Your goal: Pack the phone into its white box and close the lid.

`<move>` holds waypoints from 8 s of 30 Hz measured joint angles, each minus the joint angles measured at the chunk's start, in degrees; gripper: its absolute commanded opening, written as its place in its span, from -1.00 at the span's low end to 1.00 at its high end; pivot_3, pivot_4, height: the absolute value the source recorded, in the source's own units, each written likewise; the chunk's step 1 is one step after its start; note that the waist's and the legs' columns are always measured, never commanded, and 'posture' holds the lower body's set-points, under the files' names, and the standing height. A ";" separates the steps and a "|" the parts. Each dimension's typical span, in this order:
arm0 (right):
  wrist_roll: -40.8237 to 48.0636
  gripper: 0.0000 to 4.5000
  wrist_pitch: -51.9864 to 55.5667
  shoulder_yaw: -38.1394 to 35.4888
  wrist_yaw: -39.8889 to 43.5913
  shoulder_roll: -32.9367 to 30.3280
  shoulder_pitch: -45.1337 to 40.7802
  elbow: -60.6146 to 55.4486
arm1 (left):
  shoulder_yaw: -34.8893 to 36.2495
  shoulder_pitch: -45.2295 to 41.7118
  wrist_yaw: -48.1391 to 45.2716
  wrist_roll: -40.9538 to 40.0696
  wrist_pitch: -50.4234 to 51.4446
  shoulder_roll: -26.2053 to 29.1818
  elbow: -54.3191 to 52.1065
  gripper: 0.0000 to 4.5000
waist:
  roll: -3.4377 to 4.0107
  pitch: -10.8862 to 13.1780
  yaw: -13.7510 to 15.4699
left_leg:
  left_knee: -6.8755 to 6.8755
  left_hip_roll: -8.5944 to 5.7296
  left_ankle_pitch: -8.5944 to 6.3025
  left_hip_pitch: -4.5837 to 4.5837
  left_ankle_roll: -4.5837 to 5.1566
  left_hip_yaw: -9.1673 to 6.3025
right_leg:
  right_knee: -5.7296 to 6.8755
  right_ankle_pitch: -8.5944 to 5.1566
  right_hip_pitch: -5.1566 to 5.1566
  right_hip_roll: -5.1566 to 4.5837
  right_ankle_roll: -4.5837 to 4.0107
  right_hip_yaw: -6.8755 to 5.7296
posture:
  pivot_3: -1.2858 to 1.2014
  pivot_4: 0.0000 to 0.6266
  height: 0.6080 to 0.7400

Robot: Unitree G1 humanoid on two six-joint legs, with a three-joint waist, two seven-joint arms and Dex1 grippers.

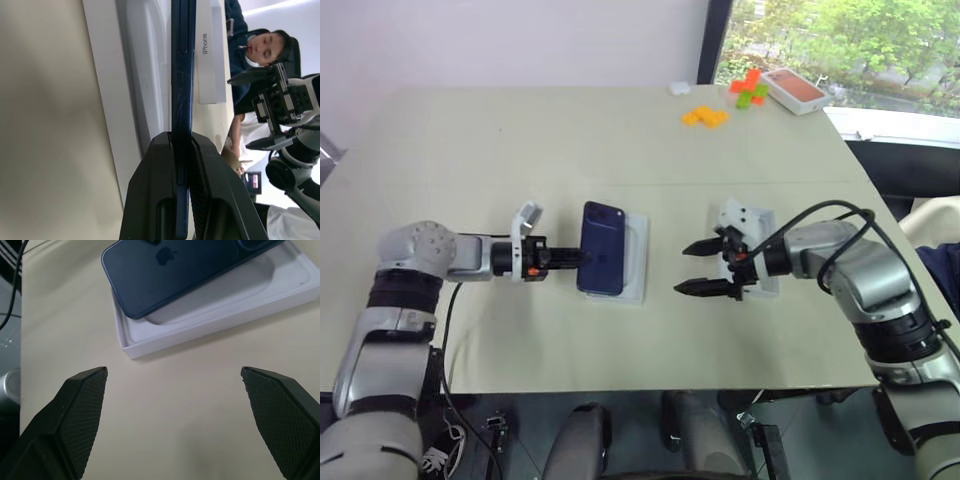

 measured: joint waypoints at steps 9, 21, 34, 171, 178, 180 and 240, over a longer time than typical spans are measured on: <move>0.03 1.00 -1.95 -0.12 -1.06 -0.20 -0.01 0.04 | -1.88 -0.94 -8.35 8.65 -1.96 -2.48 3.07 0.61 | -0.01 0.00 0.04 | 0.01 0.03 -0.02 -0.01 0.03 -0.01 | 0.02 0.01 0.00 -0.02 0.01 0.00 | 0.03 -0.52 1.00; -0.66 1.00 -4.39 0.81 -1.50 0.87 -1.74 2.04 | -0.69 -0.96 -10.44 12.09 -1.31 -4.22 -0.58 0.93 | -0.01 0.00 0.11 | 0.04 0.07 -0.02 -0.01 0.03 -0.03 | 0.07 0.01 0.00 -0.04 0.02 0.00 | 0.03 -0.52 1.00; -1.07 1.00 -5.68 2.01 -2.10 1.83 -2.79 3.73 | 5.03 -0.91 -4.90 10.94 5.65 -5.88 -10.04 0.93 | -0.01 0.00 -0.12 | 0.05 0.07 -0.03 0.02 0.06 -0.03 | 0.13 0.02 -0.01 -0.01 0.02 0.00 | 0.03 -0.52 1.00; -15.26 -1.00 -5.59 8.60 -12.73 0.84 6.65 -2.89 | -2.72 24.27 6.40 36.65 -43.03 -18.43 -34.40 -0.99 | 0.03 -0.07 0.25 | 0.15 0.11 0.01 0.18 0.12 -0.06 | 0.03 0.11 0.30 0.01 -0.12 -0.04 | 0.03 -0.52 1.00; -14.66 -1.00 -7.20 7.60 -12.38 0.81 6.66 -2.87 | -1.84 26.45 5.44 35.63 -43.05 -15.84 -37.18 -0.99 | 0.03 -0.06 0.08 | 0.15 0.13 0.01 0.19 0.12 -0.05 | 0.03 0.11 0.27 0.05 -0.13 -0.03 | 0.03 -0.52 1.00; -13.20 -1.00 -6.77 4.45 -12.42 0.76 6.55 -3.50 | 0.64 26.82 4.84 34.07 -42.15 -13.70 -37.96 -0.99 | 0.04 -0.06 0.05 | 0.15 0.15 0.01 0.18 0.12 -0.05 | 0.05 0.11 0.25 0.08 -0.13 -0.03 | 0.03 -0.52 1.00; 7.01 -0.97 40.56 -37.69 -43.97 35.23 -28.13 7.45 | 14.95 25.77 -3.30 24.38 -51.03 -2.54 -34.20 1.00 | 0.27 0.03 -0.53 | 0.00 0.36 -0.10 0.07 0.33 -0.11 | 0.17 0.13 0.04 0.17 -0.17 -0.16 | 0.03 -0.52 1.00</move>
